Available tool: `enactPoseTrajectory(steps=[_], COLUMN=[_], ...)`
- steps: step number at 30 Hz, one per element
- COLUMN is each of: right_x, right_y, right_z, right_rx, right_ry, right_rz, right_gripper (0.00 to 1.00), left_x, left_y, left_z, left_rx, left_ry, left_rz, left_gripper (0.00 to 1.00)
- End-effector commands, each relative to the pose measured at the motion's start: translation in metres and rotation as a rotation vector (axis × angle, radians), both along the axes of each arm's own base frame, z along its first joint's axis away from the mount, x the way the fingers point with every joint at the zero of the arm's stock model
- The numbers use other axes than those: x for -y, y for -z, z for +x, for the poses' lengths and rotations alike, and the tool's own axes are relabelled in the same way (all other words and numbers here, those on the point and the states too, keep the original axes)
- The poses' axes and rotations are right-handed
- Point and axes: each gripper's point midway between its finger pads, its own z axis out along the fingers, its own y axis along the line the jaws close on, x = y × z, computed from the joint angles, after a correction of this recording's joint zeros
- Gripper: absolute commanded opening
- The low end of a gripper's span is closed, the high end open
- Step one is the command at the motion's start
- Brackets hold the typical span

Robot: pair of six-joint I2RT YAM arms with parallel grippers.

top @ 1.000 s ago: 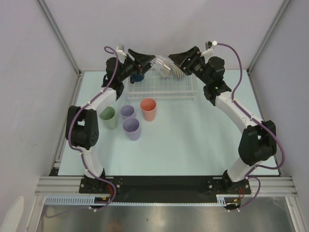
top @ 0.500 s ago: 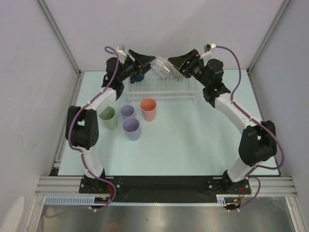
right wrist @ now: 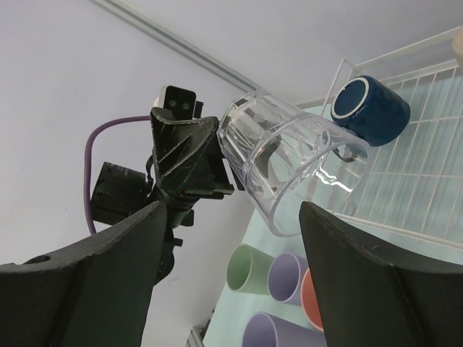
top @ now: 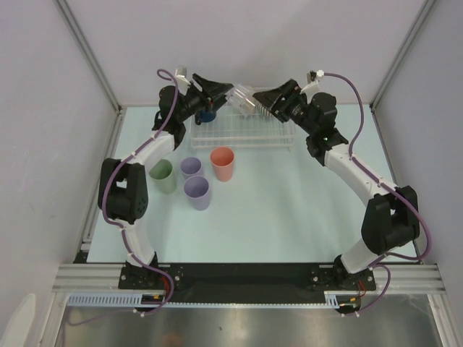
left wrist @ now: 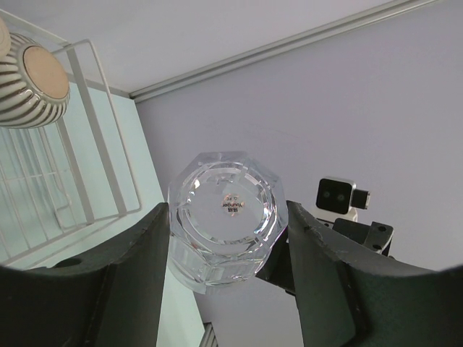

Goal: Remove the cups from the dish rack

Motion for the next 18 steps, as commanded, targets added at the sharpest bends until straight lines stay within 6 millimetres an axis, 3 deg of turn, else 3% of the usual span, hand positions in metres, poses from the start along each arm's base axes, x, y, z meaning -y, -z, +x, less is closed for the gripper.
enactPoseTrajectory(steps=[1, 14, 15, 16, 18], right_x=[-0.002, -0.031, -0.033, -0.036, -0.038], right_y=[-0.018, -0.012, -0.016, -0.012, -0.015], right_z=[-0.005, 0.019, 0.021, 0.024, 0.026], right_rx=[0.058, 0.046, 0.053, 0.047, 0.051], right_ry=[-0.022, -0.09, -0.097, -0.105, -0.115], right_rz=[0.027, 0.057, 0.06, 0.063, 0.069], right_gripper=[0.8, 0.76, 0.74, 0.57, 0.36], left_x=[0.0, 0.004, 0.006, 0.006, 0.006], left_y=[-0.042, -0.049, -0.047, -0.046, -0.044], left_z=[-0.014, -0.03, -0.031, -0.031, -0.032], left_rx=[0.116, 0.129, 0.126, 0.123, 0.117], left_ry=[0.028, 0.054, 0.058, 0.06, 0.061], left_rz=[-0.042, -0.043, -0.041, -0.04, -0.038], left_gripper=[0.0, 0.01, 0.0, 0.0, 0.0])
